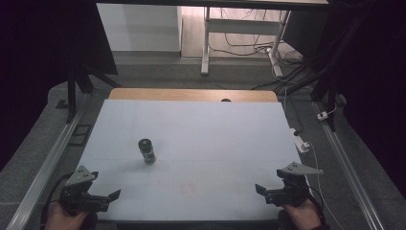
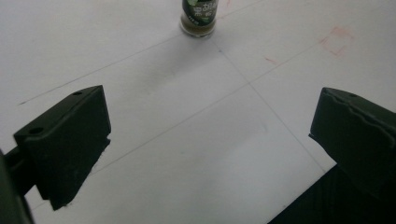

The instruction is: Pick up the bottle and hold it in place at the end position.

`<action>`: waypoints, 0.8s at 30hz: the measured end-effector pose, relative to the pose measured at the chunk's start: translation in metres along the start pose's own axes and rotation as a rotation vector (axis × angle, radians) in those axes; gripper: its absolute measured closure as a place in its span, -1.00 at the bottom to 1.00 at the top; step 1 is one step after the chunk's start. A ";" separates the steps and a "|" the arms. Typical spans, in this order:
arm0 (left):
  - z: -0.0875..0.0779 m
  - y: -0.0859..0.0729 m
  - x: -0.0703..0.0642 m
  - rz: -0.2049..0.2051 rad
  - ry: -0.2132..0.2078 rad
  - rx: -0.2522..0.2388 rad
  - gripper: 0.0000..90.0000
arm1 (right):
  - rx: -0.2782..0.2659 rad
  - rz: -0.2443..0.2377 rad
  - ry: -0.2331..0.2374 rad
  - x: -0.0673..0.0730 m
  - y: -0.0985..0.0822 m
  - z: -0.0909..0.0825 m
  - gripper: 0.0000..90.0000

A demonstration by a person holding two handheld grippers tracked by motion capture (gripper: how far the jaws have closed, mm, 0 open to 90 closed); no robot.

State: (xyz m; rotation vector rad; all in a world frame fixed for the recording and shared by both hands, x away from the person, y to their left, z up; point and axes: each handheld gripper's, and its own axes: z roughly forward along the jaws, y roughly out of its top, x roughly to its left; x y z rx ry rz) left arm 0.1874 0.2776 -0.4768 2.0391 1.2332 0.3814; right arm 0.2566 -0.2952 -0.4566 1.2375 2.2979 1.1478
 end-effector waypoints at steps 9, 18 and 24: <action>-0.001 -0.001 0.004 -0.027 -0.027 -0.013 -1.00 | 0.018 -0.023 0.030 0.002 0.001 0.002 -1.00; -0.001 0.000 0.005 -0.045 -0.041 -0.011 -1.00 | 0.026 -0.034 0.037 0.002 0.001 0.003 -1.00; 0.000 0.001 0.006 -0.041 -0.050 -0.013 -1.00 | 0.035 -0.041 0.044 0.003 0.001 0.003 -1.00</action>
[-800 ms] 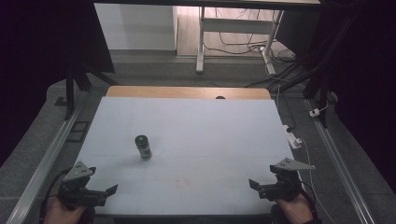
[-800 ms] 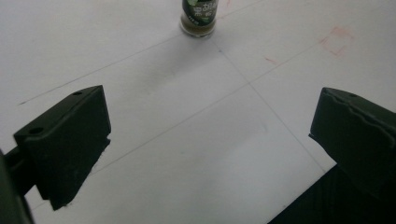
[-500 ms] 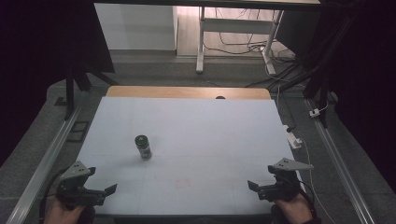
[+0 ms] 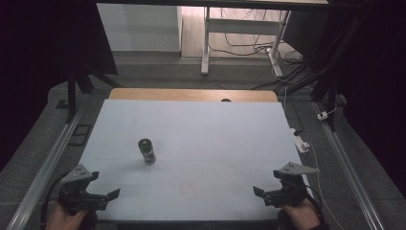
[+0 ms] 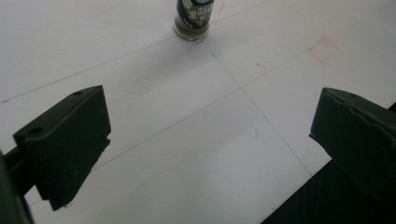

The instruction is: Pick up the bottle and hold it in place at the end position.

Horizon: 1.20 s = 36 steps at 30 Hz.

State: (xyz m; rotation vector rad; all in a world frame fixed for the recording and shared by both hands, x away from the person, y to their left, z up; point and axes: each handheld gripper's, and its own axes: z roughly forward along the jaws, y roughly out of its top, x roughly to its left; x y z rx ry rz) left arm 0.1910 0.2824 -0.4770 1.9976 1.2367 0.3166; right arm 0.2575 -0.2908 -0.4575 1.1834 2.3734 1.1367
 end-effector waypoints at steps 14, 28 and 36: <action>0.004 0.007 -0.001 0.032 -0.013 -0.019 -1.00 | 0.017 -0.018 0.010 0.001 0.000 0.002 -1.00; 0.019 0.017 0.003 0.087 -0.067 -0.042 -0.99 | 0.027 -0.023 0.015 0.002 0.001 0.003 -1.00; 0.028 0.023 0.010 0.065 -0.053 -0.030 -1.00 | 0.031 -0.026 0.018 0.002 0.001 0.004 -0.99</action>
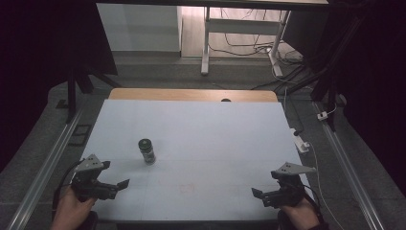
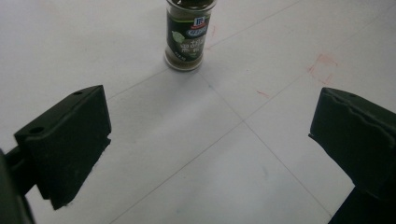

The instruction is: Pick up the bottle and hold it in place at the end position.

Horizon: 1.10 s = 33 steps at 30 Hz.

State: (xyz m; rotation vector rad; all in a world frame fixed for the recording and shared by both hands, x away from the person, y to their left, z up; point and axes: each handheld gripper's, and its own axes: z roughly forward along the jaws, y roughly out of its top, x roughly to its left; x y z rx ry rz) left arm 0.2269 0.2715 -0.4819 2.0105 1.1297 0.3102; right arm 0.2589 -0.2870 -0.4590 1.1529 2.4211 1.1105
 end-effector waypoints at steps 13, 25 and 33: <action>0.019 0.017 0.015 0.013 -0.021 0.004 -1.00 | 0.007 0.001 0.000 0.001 0.000 0.001 -0.99; 0.041 0.030 0.030 0.055 -0.061 0.026 -1.00 | 0.014 -0.003 0.003 0.000 0.001 0.002 -0.99; 0.058 0.039 0.037 0.077 -0.068 0.036 -1.00 | 0.014 -0.004 0.003 0.000 0.001 0.002 -0.99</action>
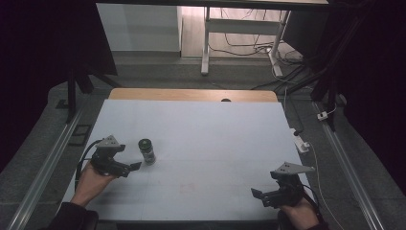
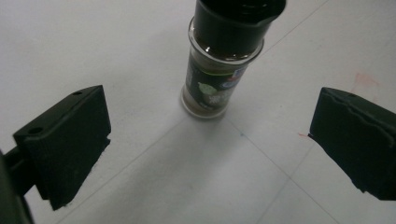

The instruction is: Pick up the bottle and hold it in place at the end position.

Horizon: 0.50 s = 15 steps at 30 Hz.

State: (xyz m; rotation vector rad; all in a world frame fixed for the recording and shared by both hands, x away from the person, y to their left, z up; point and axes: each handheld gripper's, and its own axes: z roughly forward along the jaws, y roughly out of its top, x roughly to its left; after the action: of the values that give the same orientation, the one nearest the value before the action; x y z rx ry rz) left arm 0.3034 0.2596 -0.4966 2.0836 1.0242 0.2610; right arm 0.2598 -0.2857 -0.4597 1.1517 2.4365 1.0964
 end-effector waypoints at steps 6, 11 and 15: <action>0.015 0.005 0.004 0.026 -0.015 0.024 -1.00 | 0.000 -0.001 0.000 0.000 0.000 0.000 -0.99; 0.027 0.009 0.008 0.055 -0.020 0.042 -1.00 | 0.001 -0.001 0.000 0.001 0.000 0.000 -0.99; 0.036 0.013 0.011 0.070 -0.036 0.046 -0.98 | 0.001 -0.001 0.001 0.000 0.000 0.000 -0.99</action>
State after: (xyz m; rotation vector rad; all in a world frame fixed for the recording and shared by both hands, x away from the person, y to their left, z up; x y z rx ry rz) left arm 0.3356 0.2429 -0.5133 2.1610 0.9453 0.2362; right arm 0.2596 -0.2854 -0.4597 1.1498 2.4384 1.0963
